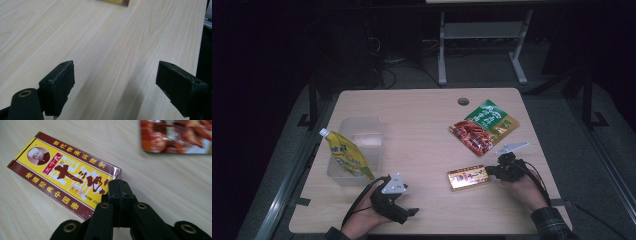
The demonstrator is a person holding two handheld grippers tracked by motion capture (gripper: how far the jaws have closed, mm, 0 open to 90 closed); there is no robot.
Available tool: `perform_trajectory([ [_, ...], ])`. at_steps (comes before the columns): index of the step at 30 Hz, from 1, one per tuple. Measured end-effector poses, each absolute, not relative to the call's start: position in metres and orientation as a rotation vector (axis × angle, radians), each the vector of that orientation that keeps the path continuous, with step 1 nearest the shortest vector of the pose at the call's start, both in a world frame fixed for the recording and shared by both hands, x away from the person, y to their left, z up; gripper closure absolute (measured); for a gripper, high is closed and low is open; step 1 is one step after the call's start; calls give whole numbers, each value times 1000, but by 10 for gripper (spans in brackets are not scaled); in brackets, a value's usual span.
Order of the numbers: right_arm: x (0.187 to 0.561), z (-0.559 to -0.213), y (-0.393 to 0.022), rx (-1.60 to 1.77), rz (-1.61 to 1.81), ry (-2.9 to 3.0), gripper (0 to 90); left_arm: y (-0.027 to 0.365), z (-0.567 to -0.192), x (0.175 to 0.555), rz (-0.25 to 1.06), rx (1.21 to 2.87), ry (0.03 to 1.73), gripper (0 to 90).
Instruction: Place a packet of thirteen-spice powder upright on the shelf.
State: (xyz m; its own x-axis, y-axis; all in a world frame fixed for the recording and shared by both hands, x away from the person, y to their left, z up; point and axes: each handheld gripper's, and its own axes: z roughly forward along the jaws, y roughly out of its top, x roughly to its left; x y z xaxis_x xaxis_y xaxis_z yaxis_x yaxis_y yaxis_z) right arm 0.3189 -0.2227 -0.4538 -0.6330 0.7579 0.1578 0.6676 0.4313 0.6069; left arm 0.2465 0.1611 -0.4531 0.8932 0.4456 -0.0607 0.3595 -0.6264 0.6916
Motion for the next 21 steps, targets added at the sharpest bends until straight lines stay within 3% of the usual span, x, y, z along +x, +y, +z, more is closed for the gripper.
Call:
perform_trajectory([
  [21, 297, -454, -152, 930, 1065, 2750, 894, 152, -455, 248, 170, 2338, 498, 134],
])
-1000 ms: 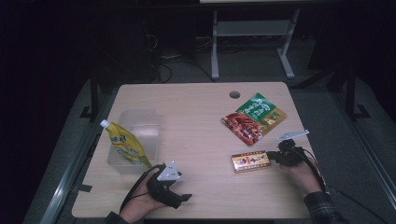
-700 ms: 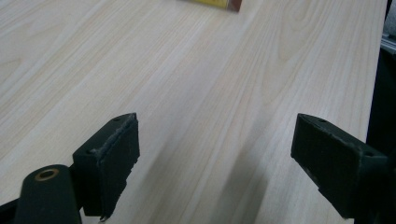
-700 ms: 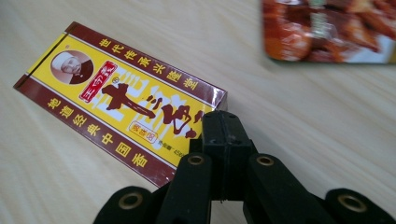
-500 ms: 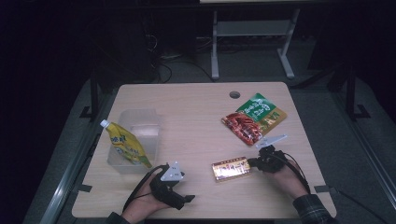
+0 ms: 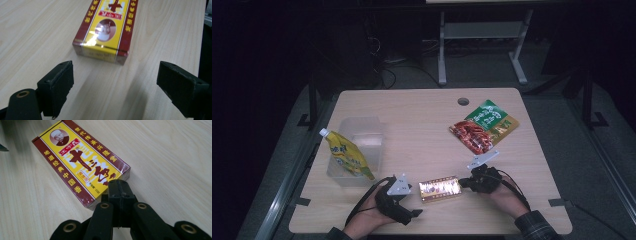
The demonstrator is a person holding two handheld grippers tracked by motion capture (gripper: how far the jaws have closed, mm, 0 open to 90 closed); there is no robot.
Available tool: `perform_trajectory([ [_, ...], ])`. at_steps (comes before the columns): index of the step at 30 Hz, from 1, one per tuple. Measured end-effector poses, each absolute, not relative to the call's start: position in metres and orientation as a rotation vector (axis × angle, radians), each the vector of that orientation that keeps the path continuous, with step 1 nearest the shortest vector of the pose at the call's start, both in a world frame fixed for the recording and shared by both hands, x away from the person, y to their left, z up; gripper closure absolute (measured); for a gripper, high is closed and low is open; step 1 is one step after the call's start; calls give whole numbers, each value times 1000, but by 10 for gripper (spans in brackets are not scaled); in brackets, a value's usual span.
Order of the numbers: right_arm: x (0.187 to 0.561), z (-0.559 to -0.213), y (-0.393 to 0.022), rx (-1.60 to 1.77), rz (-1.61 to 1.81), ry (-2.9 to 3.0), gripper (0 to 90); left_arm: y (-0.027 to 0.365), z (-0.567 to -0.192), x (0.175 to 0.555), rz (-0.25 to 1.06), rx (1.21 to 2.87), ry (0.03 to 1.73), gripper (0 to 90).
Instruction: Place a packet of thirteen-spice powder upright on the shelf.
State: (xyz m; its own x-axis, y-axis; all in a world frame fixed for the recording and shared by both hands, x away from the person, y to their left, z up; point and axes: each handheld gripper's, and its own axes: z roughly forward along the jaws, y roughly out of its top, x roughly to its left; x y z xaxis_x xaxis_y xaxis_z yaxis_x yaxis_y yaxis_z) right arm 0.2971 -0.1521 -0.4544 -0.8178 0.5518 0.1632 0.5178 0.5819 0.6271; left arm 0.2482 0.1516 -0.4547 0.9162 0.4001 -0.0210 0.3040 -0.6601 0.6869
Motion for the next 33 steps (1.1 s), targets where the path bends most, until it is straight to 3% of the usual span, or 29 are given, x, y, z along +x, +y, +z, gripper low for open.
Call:
perform_trajectory([
  [2, 297, -453, -151, 931, 1067, 2748, 858, 151, -454, 250, 188, 2336, 484, 135],
  [10, 296, -446, -172, 1012, 1162, 2672, 523, 143, -453, 265, 218, 2333, 422, 135],
  [13, 290, -445, -181, 1017, 1174, 2659, 481, 138, -456, 269, 221, 2354, 404, 135],
  [20, 283, -448, -191, 1059, 1163, 2647, 448, 130, -462, 280, 175, 2361, 370, 159],
  [25, 284, -447, -191, 1048, 1160, 2643, 441, 127, -466, 282, 140, 2376, 350, 279],
  [33, 284, -446, -192, 1062, 1166, 2629, 444, 127, -464, 282, 122, 2402, 318, 315],
])
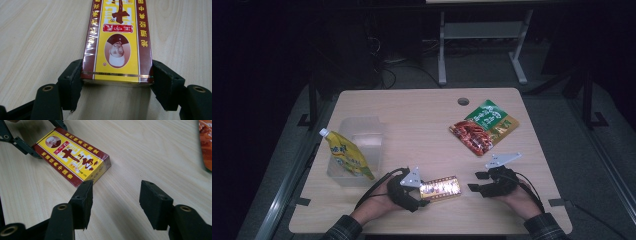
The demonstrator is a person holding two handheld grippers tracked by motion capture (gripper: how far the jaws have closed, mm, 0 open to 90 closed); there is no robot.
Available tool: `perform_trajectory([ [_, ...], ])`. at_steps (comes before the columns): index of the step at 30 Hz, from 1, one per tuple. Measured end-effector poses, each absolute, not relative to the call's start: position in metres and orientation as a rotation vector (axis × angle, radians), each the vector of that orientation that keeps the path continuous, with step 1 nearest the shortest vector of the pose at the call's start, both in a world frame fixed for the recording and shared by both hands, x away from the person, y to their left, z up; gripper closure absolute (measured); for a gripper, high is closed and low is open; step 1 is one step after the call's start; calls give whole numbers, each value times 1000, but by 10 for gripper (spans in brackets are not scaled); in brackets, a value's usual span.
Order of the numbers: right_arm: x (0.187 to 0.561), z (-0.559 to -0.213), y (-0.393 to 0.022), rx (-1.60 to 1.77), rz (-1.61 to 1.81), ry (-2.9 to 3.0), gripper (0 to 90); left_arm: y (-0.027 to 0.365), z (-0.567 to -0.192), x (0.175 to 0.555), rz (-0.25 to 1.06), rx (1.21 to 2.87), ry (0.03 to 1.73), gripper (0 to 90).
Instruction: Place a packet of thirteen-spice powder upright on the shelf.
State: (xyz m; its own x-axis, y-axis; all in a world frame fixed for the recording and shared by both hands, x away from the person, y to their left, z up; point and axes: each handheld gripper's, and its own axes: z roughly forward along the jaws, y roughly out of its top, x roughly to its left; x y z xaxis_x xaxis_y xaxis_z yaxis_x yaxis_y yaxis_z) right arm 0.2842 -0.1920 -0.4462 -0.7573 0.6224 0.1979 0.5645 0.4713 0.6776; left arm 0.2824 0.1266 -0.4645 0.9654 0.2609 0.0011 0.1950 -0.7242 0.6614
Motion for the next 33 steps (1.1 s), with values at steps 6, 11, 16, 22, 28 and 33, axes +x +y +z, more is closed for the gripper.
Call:
perform_trajectory([
  [6, 283, -443, -187, 957, 1196, 2629, 777, 128, -461, 283, 103, 2397, 313, 321],
  [11, 283, -440, -173, 883, 1207, 2661, 895, 130, -456, 282, 93, 2385, 305, 322],
  [16, 285, -441, -157, 834, 1194, 2694, 897, 132, -454, 281, 84, 2379, 300, 323],
  [22, 289, -447, -150, 816, 1156, 2721, 897, 133, -451, 279, 67, 2349, 307, 323],
  [28, 289, -450, -150, 817, 1141, 2737, 898, 135, -447, 278, 79, 2311, 297, 322],
  [33, 288, -452, -151, 816, 1136, 2745, 898, 136, -440, 277, 95, 2291, 270, 321],
])
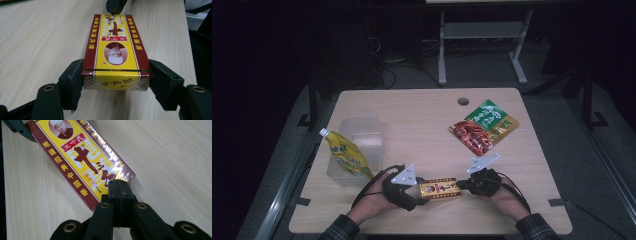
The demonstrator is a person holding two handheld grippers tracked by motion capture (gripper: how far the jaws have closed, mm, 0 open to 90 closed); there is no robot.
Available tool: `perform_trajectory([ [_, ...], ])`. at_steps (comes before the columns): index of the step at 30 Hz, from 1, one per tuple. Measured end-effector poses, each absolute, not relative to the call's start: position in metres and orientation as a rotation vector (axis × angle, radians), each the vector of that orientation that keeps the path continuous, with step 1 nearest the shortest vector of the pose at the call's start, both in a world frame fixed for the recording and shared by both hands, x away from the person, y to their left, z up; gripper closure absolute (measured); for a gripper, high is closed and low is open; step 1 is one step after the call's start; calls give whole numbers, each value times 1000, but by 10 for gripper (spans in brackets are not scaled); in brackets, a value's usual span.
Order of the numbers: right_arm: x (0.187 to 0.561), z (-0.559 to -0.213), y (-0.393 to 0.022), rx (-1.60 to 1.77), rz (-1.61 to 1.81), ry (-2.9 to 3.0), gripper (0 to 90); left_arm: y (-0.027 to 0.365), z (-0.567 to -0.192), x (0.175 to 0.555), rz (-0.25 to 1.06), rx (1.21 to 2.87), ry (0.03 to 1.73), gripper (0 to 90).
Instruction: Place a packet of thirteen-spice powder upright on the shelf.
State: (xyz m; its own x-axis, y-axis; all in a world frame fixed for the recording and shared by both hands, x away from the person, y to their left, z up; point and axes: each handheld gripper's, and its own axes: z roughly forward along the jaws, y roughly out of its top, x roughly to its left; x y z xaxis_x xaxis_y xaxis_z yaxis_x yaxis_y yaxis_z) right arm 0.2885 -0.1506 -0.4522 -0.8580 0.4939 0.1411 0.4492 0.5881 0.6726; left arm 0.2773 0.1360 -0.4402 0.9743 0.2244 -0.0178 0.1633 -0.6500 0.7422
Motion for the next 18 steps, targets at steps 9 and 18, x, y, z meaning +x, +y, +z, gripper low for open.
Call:
perform_trajectory([
  [9, 290, -455, -150, 796, 1120, 2755, 899, 136, -427, 278, 108, 2200, 246, 321],
  [18, 288, -457, -145, 799, 1122, 2773, 898, 131, -415, 281, 105, 2132, 229, 321],
])
